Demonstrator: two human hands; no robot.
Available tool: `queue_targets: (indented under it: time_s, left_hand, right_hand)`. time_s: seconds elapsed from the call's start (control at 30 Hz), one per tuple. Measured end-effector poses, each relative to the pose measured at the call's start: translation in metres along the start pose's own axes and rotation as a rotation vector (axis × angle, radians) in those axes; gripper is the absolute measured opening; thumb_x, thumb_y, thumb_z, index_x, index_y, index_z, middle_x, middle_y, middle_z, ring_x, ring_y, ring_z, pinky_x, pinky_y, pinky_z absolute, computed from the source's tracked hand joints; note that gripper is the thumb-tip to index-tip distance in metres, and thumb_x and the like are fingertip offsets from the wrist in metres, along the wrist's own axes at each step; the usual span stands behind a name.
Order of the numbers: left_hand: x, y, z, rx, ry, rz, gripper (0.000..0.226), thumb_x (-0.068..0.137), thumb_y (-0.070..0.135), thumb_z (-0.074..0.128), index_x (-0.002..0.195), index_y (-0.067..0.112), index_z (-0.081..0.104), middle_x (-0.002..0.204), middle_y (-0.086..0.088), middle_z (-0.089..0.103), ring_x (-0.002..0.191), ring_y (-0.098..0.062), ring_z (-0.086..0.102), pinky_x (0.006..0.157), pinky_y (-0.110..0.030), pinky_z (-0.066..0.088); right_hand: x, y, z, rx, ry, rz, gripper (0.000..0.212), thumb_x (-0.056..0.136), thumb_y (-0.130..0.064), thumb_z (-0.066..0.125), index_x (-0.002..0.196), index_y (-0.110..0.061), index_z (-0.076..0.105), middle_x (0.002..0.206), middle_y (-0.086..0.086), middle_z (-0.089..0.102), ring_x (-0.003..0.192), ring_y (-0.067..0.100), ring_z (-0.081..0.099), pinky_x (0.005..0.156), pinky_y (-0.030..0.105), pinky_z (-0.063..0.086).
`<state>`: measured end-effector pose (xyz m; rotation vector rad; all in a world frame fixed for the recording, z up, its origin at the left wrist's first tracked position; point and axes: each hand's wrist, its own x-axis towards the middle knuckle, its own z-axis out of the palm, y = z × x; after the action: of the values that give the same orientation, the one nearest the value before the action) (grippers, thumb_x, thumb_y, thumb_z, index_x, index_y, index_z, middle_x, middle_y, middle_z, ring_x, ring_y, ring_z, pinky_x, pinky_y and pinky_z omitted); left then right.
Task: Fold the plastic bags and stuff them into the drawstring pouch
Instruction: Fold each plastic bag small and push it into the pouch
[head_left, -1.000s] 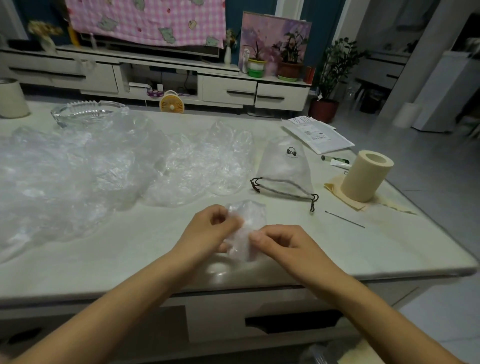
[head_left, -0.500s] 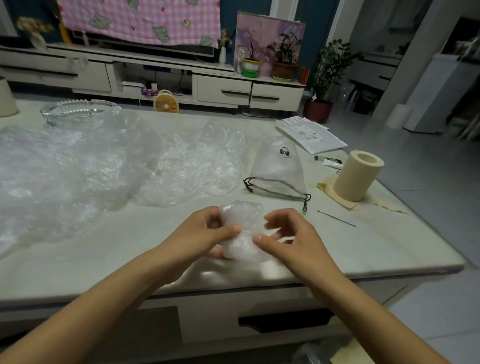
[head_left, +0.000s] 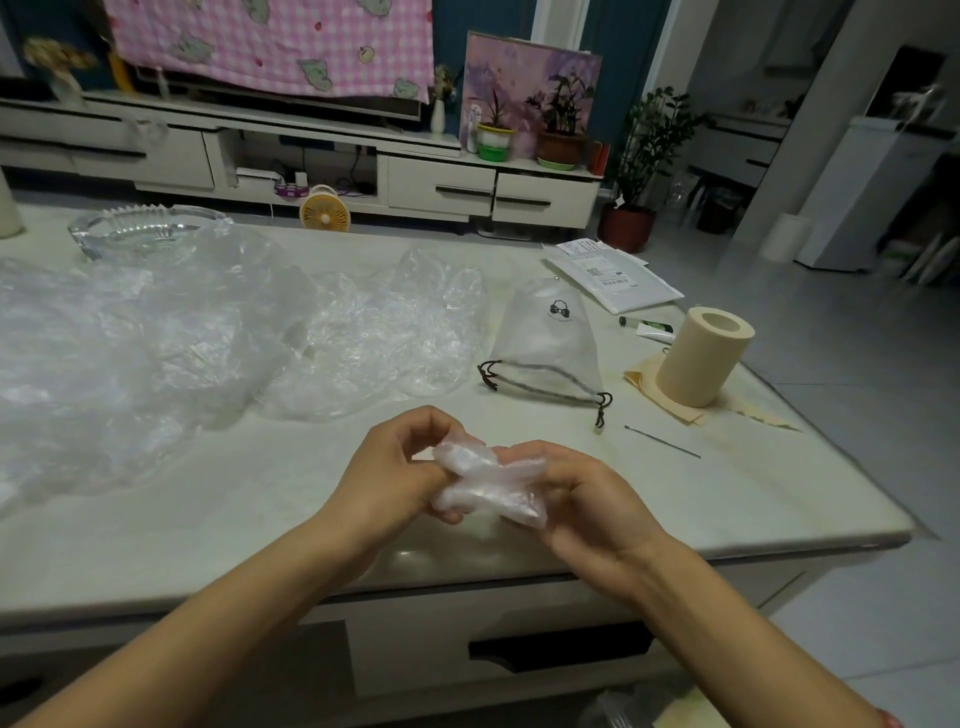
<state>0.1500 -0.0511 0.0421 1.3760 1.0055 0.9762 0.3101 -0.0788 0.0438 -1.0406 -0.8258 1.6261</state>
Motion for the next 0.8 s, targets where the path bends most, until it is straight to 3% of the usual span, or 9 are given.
queue_targets:
  time_s: [0.07, 0.17, 0.23, 0.3, 0.43, 0.57, 0.63, 0.73, 0.8]
  left_hand:
    - [0.001, 0.001, -0.001, 0.004, 0.01, 0.05, 0.024, 0.079, -0.014, 0.058, 0.066, 0.006, 0.059, 0.08, 0.001, 0.071, 0.057, -0.013, 0.062, 0.044, -0.021, 0.048]
    - [0.002, 0.0, -0.002, 0.051, -0.013, 0.116, 0.038, 0.079, -0.014, 0.057, 0.053, 0.014, 0.06, 0.08, 0.004, 0.069, 0.061, -0.014, 0.063, 0.045, -0.021, 0.046]
    - [0.002, -0.002, -0.002, 0.085, -0.036, 0.148, 0.043, 0.078, -0.013, 0.06, 0.049, 0.019, 0.061, 0.084, 0.004, 0.068, 0.065, -0.016, 0.063, 0.047, -0.02, 0.047]
    - [0.002, -0.003, -0.002, 0.131, -0.048, 0.165, 0.047, 0.076, -0.015, 0.057, 0.047, 0.021, 0.062, 0.085, 0.004, 0.066, 0.066, -0.014, 0.062, 0.048, -0.02, 0.047]
    - [0.002, -0.001, -0.003, 0.216, -0.087, 0.113, 0.046, 0.076, -0.018, 0.051, 0.052, 0.018, 0.066, 0.09, 0.004, 0.065, 0.073, -0.006, 0.062, 0.051, -0.019, 0.049]
    - [0.01, 0.001, -0.009, -0.095, -0.173, -0.161, 0.013, 0.077, 0.01, 0.061, 0.071, 0.007, 0.072, 0.088, -0.006, 0.068, 0.079, -0.017, 0.064, 0.062, -0.027, 0.054]
    - [0.01, 0.001, -0.007, -0.067, -0.15, -0.163, 0.008, 0.076, 0.015, 0.073, 0.075, 0.008, 0.071, 0.09, -0.008, 0.065, 0.076, -0.015, 0.063, 0.063, -0.025, 0.054]
    - [0.01, -0.002, 0.0, 0.221, -0.06, -0.04, 0.021, 0.08, -0.004, 0.063, 0.074, 0.015, 0.069, 0.092, -0.015, 0.065, 0.067, -0.013, 0.061, 0.064, -0.022, 0.051]
    - [0.011, -0.001, 0.001, 0.342, -0.068, 0.005, 0.027, 0.08, -0.002, 0.062, 0.072, 0.022, 0.07, 0.083, -0.021, 0.065, 0.066, -0.021, 0.055, 0.067, -0.029, 0.045]
  right_hand:
    - [0.0, -0.006, -0.001, 0.059, -0.034, 0.04, 0.027, 0.07, -0.008, 0.045, 0.06, -0.003, 0.07, 0.092, 0.017, 0.069, 0.091, 0.027, 0.062, 0.087, 0.035, 0.044]
    - [0.0, -0.01, -0.007, 0.009, -0.034, 0.138, 0.023, 0.078, -0.022, 0.057, 0.078, -0.002, 0.068, 0.095, 0.017, 0.066, 0.093, 0.03, 0.06, 0.086, 0.042, 0.05]
    - [-0.002, -0.01, -0.007, -0.054, -0.143, 0.236, 0.024, 0.082, -0.015, 0.063, 0.102, -0.001, 0.063, 0.106, 0.022, 0.065, 0.098, 0.032, 0.061, 0.086, 0.041, 0.053]
    - [-0.003, -0.009, -0.008, -0.156, -0.193, 0.295, 0.033, 0.083, -0.004, 0.063, 0.115, 0.0, 0.057, 0.1, 0.02, 0.067, 0.085, 0.026, 0.066, 0.073, 0.032, 0.057]
    - [0.002, -0.002, -0.007, -0.282, -0.079, 0.234, 0.023, 0.082, 0.01, 0.06, 0.103, 0.002, 0.055, 0.073, 0.012, 0.062, 0.06, 0.015, 0.06, 0.054, 0.019, 0.052]
    - [0.007, 0.002, -0.007, -0.262, 0.002, 0.15, 0.022, 0.082, 0.015, 0.056, 0.103, 0.006, 0.056, 0.065, 0.012, 0.058, 0.054, 0.014, 0.056, 0.052, 0.018, 0.05]
    - [0.007, 0.003, -0.007, -0.238, 0.038, 0.125, 0.025, 0.082, 0.014, 0.057, 0.106, 0.007, 0.055, 0.068, 0.012, 0.061, 0.057, 0.016, 0.058, 0.054, 0.02, 0.052]
    - [0.004, 0.001, -0.007, -0.308, 0.031, 0.128, 0.029, 0.083, -0.008, 0.066, 0.109, 0.0, 0.056, 0.082, 0.012, 0.066, 0.066, 0.02, 0.062, 0.056, 0.024, 0.049]
    - [0.004, -0.001, -0.01, -0.486, 0.057, 0.104, 0.029, 0.083, -0.027, 0.069, 0.103, -0.007, 0.06, 0.086, 0.009, 0.065, 0.071, 0.018, 0.061, 0.056, 0.023, 0.047]
